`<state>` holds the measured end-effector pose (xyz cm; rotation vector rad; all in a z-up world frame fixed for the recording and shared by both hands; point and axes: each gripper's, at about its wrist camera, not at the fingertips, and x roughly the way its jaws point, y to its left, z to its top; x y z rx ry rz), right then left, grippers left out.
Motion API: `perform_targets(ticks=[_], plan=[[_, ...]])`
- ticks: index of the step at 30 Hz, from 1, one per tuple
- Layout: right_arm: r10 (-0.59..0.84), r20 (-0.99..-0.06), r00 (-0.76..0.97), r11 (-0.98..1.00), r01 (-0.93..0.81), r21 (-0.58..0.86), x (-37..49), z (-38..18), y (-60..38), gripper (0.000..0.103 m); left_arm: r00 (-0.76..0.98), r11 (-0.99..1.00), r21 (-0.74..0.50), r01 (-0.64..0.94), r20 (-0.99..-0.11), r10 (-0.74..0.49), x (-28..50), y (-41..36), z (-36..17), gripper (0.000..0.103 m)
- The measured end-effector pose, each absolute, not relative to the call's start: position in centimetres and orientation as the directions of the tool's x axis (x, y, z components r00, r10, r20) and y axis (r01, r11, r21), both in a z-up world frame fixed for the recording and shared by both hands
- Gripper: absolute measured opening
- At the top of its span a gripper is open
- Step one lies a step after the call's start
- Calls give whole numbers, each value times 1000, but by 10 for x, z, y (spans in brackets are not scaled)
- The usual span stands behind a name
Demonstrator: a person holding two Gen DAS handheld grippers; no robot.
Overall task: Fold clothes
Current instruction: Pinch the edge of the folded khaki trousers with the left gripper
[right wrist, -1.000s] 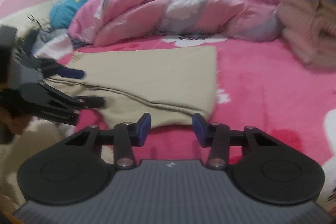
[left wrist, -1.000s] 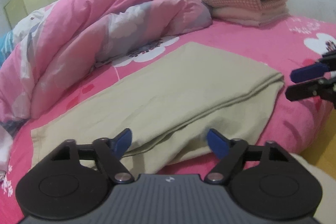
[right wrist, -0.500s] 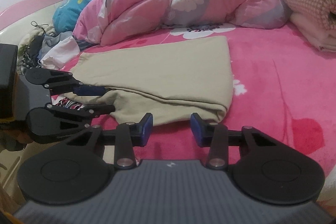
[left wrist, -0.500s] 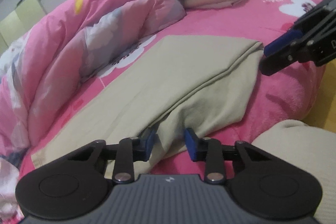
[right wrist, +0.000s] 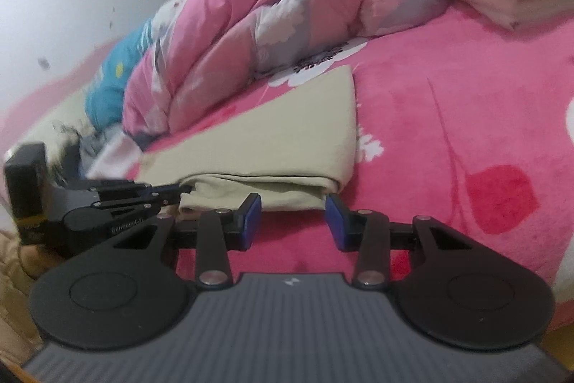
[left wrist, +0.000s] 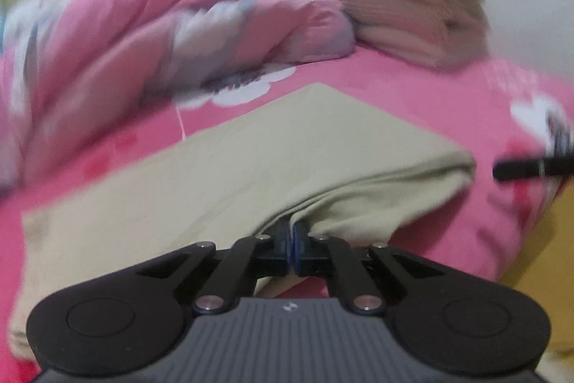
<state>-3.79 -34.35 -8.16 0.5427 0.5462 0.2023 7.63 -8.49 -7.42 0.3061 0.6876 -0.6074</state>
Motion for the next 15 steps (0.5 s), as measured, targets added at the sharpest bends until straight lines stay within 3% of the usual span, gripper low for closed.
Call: perform_targets(ticks=[3,6,8,12,15], plan=[[436,-397,808,762,-96,641,-30,-86,-349,40,564,810,-42,584,-697,-443,97,-77,-68,3],[541,-377,752,687,-136,714,-16,-96,-340,40,550,812,-63,580,-705,-448,102,-75,-67,3],[539,-413,734,708,-130,694,-5,-101,-330,38,551,809,-54,585,-705,-446,101,-75,-67,3],[537,-410,737,715,-140,685,15,-99,-325,23,546,804,-58,592,-705,-453,100,-74,-66,4],[524,-406,749,720,-135,681,31,-96,-329,18,536,800,-76,595,-705,-465,103,-72,-67,5]])
